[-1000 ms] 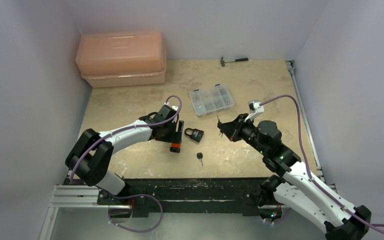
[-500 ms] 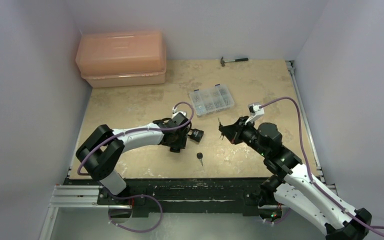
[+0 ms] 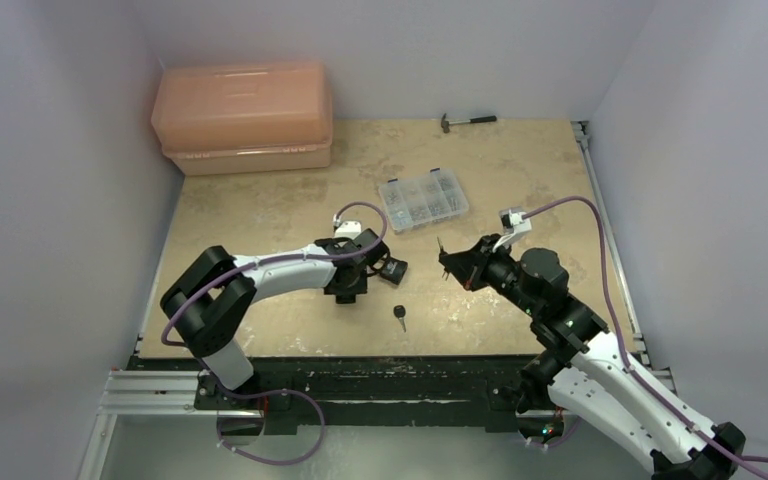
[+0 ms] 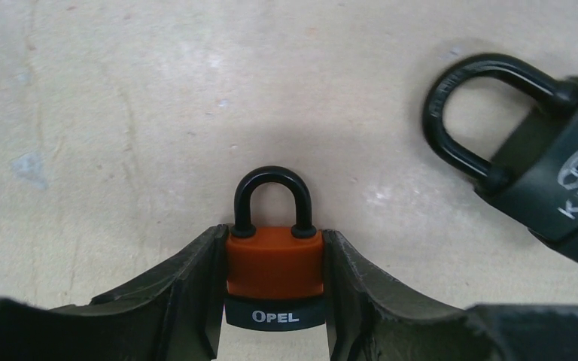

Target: Unlock with the key

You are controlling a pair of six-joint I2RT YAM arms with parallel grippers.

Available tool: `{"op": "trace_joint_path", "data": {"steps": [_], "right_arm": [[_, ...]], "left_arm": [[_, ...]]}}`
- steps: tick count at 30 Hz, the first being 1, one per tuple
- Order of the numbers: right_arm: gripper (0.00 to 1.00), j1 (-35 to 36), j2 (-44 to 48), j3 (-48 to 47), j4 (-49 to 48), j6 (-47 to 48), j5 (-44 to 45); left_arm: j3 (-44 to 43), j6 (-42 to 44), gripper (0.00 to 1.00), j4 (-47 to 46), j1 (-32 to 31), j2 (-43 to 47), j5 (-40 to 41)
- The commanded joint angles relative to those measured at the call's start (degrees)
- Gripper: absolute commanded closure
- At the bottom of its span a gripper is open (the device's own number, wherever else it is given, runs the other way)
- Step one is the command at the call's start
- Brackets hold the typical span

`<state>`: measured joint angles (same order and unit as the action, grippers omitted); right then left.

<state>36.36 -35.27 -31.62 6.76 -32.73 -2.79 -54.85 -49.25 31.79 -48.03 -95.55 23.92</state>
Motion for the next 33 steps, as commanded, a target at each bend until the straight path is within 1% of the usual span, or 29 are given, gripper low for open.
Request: {"op": "trace_joint_path", "data": {"steps": [1,5,7,8,12,14,15,21,28,31,33], "right_arm": [[1.00,0.02,0.31,0.21,-1.03,0.74,-2.22],[1.00,0.02,0.04,-0.76,0.91,0.97,-2.83],[1.00,0.03,0.51,-1.24,2.34,1.04,-2.57],[1.00,-0.04,1.00,-1.23,2.93,0.84,-2.25],[1.00,0.03,2.88,-0.25,3.79,-0.57,-1.70],[1.00,0.01,3.22,0.18,3.84,-1.52,-1.74],[1.00,-0.01,3.22,0.28,3.71,-1.88,-1.92],[1.00,0.00,2.40,-0.33,4.65,-2.49,-3.33],[1.00,-0.01,4.13,0.45,5.82,-4.64,-4.07],[1.00,0.03,5.17,1.55,5.51,-5.66,-4.07],[1.00,-0.02,5.38,2.17,4.88,-6.25,-4.11]], "left_arm": [[-0.83,-8.13,0.91,4.97,1.83,1.61,7.08],[3.92,-10.33,0.91,-0.81,5.00,5.84,3.52],[5.74,-10.58,0.87,-2.55,6.80,6.56,1.17],[6.51,-10.60,0.80,-3.01,7.30,6.59,0.28],[7.78,-10.69,0.41,-3.79,7.49,6.70,-0.61],[8.40,-10.74,0.30,-3.98,7.49,7.34,-0.63],[8.66,-10.65,0.28,-4.08,7.51,7.65,-0.57],[9.71,-9.75,0.28,-4.70,7.49,8.57,-0.52],[11.62,-9.25,0.34,-7.14,7.58,8.66,-0.44],[11.33,-8.63,0.40,-7.49,7.57,7.39,-0.63],[11.10,-8.56,0.49,-7.36,7.68,6.53,-0.49]]}}
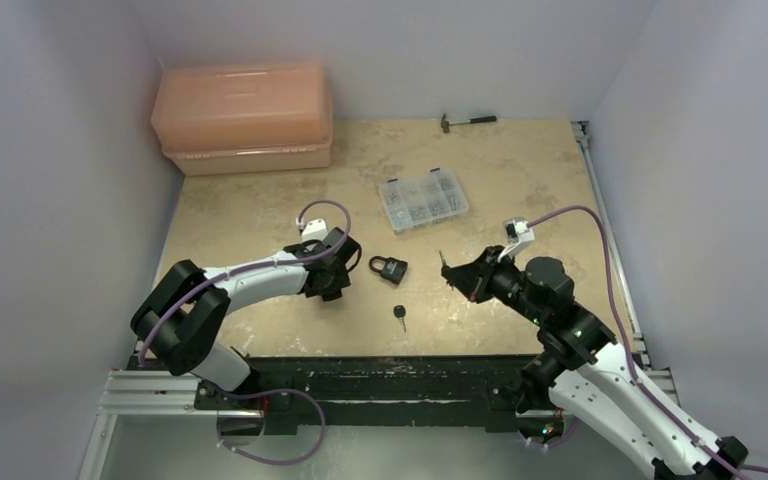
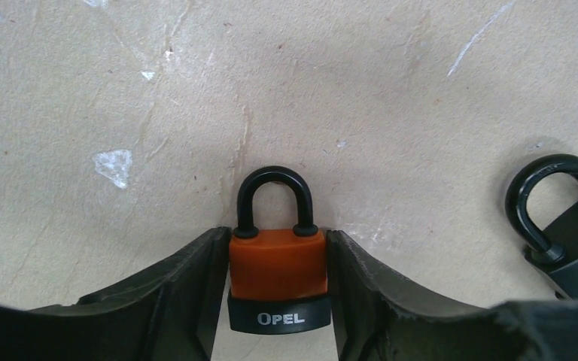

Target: Unlock with the key

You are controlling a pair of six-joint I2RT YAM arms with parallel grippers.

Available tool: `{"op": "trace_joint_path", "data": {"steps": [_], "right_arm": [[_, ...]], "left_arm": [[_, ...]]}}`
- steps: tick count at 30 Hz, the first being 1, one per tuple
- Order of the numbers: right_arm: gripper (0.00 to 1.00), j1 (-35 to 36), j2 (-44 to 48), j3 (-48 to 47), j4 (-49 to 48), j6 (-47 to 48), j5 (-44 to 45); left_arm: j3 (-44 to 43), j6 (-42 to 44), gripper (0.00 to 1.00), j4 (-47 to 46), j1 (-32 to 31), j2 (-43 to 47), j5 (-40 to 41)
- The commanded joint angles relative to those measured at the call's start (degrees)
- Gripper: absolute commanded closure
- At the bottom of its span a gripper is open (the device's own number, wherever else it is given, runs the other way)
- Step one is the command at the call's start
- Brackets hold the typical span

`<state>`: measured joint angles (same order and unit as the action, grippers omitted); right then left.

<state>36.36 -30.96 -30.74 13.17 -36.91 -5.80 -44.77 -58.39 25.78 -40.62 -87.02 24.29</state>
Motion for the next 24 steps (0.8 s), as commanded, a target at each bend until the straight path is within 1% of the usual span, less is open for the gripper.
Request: {"op": "trace_joint_path", "data": {"steps": [1,3,6,7,11,15,20,21,24], "right_arm": [[1.00,0.02,0.89,1.62,-2.01,-2.09,-1.24],[1.00,0.00,-0.17,1.94,-3.30,-1.76,-1.95],[1.00,0.02,-2.71,2.13,-6.11,-0.78,-4.20],[1.00,0.03,-3.71,2.14,-7.16,-0.65,-5.07],[1.00,0.03,-6.65,2.64,-11.75,-1.80,-8.63],[1.00,0.06,-8.18,3.88,-16.86,-4.80,-10.11],[1.00,0.33,-10.77,5.47,-22.83,-9.04,-12.02],[1.00,0.56,-11.37,5.70,-23.97,-9.75,-12.19],[1.00,2.33,-13.10,5.80,-26.50,-10.87,-11.22]], "left_arm": [[1.03,0.53,0.54,-1.48,0.26,-2.27,-1.05],[1.28,0.63,0.67,-2.15,0.18,-2.59,-1.61],[1.82,0.60,0.96,-3.33,0.27,-2.30,-2.64],[1.99,0.22,1.00,-3.54,0.25,-2.05,-3.03],[2.74,-2.23,1.00,-4.51,0.48,0.28,-5.34],[2.12,-5.31,1.00,-4.03,1.44,3.41,-7.73],[2.48,-6.42,1.00,-5.56,2.82,8.41,-11.37],[3.44,-6.75,1.00,-6.95,2.83,10.33,-11.66],[10.44,-8.68,1.00,-15.94,2.89,18.49,-12.62]]}}
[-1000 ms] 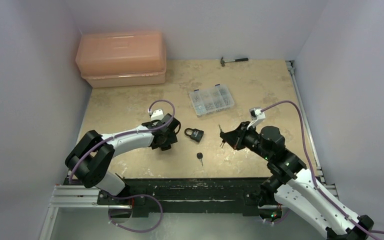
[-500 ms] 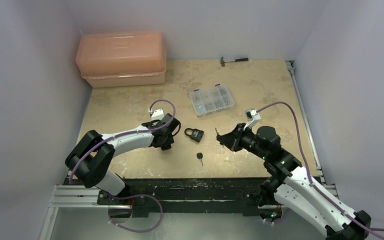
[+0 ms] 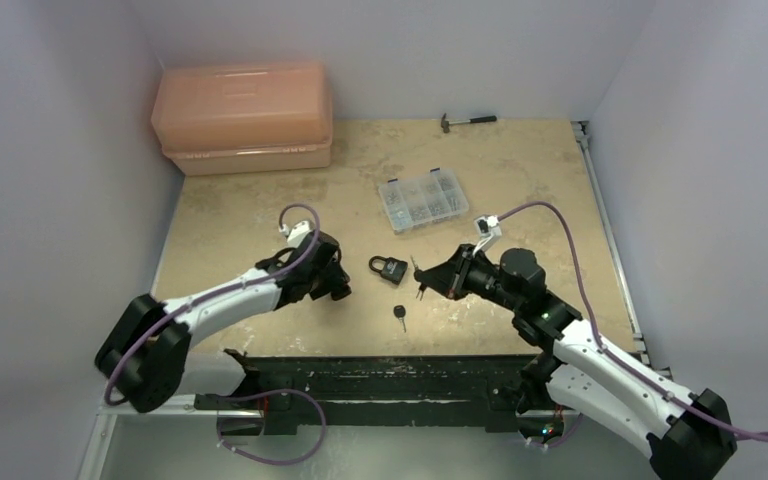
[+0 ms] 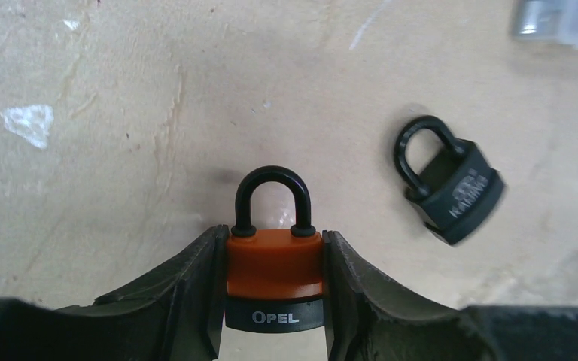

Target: Unlock with the key

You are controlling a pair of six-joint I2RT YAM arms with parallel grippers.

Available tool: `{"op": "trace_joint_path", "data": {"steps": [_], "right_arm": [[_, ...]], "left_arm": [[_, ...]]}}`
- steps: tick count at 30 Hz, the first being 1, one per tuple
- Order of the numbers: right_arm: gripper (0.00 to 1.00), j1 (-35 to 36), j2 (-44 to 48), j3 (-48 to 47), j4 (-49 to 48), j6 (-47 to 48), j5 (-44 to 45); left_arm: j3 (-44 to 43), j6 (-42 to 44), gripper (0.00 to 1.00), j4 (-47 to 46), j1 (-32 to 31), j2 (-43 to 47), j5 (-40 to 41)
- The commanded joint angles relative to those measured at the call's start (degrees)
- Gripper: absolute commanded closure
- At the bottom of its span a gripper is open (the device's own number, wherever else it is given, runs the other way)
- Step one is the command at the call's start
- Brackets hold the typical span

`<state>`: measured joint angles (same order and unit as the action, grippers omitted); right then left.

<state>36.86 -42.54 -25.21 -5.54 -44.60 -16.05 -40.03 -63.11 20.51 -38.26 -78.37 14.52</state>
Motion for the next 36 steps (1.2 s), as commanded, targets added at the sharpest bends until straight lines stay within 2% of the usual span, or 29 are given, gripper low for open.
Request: {"op": "trace_joint_path", "data": {"steps": [1,7,17,23,29,36], "right_arm": [[1.00,2.77,-2.04,0.07,-8.32,-3.29,-0.36],[1.00,9.82,-7.10,-1.72,-10.73,-4.20,3.91],[1.00,14.74,-15.06,-4.25,-12.40,-6.76,6.76],[1.00,15.67,-15.00,-4.50,-11.96,-7.58,7.43],[1.00,17.73,-17.08,-5.38,-11.16,-8.93,8.94],[1.00,19.74,-22.57,-7.54,-10.10,-11.15,11.04]], "left_arm": [[7.36,-4.39,1.00,-12.48,0.52,11.92,-2.50],[8.74,-4.24,1.00,-14.12,1.13,14.30,-4.68],[7.63,-16.30,1.00,-16.64,4.32,14.92,-16.34],[1.27,-17.24,1.00,-6.66,5.39,11.66,-17.53],[2.67,-20.45,1.00,-9.13,5.43,10.87,-19.12],[2.76,-20.35,1.00,-8.65,5.39,10.86,-17.96]]}}
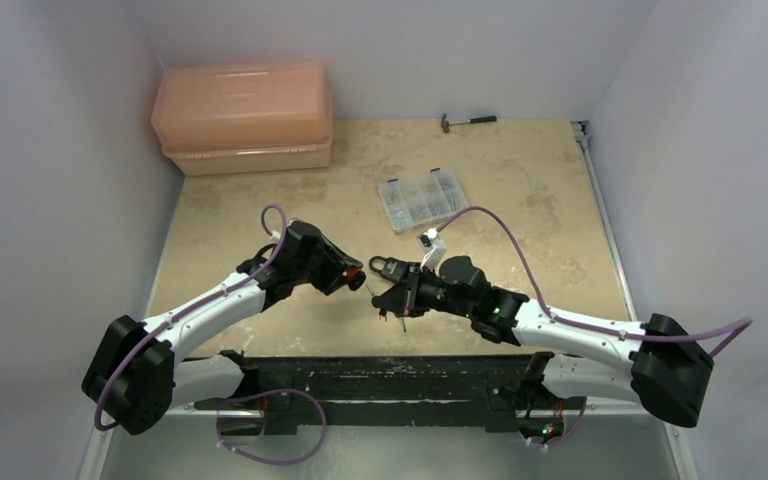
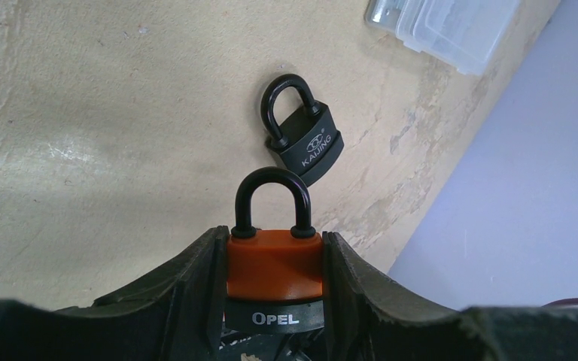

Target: Unlock with the key

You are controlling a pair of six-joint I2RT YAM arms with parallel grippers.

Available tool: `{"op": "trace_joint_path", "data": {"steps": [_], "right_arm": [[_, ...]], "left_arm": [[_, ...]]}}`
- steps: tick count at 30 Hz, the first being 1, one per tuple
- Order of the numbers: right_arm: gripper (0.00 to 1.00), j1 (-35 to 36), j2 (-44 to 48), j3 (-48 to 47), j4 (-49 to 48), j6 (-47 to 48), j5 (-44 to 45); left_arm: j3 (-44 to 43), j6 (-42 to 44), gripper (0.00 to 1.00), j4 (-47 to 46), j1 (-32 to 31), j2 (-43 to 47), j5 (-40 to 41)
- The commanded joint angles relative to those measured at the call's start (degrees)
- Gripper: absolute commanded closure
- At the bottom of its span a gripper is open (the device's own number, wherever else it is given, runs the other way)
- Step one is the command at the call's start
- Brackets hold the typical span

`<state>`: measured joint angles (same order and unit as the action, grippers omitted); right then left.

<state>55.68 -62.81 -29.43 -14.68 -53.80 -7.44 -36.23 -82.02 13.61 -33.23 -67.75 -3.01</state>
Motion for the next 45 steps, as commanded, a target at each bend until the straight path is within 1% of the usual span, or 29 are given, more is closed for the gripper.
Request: {"op": "trace_joint_path", "data": {"steps": [1,11,26,38,45], "right_arm": [[1.00,1.12,-3.26,-3.79,-0.90,-1.99,2.48],[1.00,1.62,-9.38,-7.08,-0.49,-1.90,2.93],[1.00,1.62,-14.80,-8.75,-1.57,-1.46,1.86],[1.00,1.62,-17.57,-9.10,-3.60,-1.57,1.64],[1.00,1.62,-17.41,-9.15,-3.74,-1.15,1.54]], "left_arm": [[-1.04,-1.29,1.00,-1.62,0.37,0.32,-0.13],[-0.13,-0.68,1.00,-2.06,0.39,0.30,0.60],[1.85,-0.62,1.00,-4.49,0.37,0.25,-0.48],[2.81,-0.63,1.00,-5.43,0.36,0.15,-1.47],[3.11,-0.86,1.00,-5.54,0.36,0.40,-1.74]]}}
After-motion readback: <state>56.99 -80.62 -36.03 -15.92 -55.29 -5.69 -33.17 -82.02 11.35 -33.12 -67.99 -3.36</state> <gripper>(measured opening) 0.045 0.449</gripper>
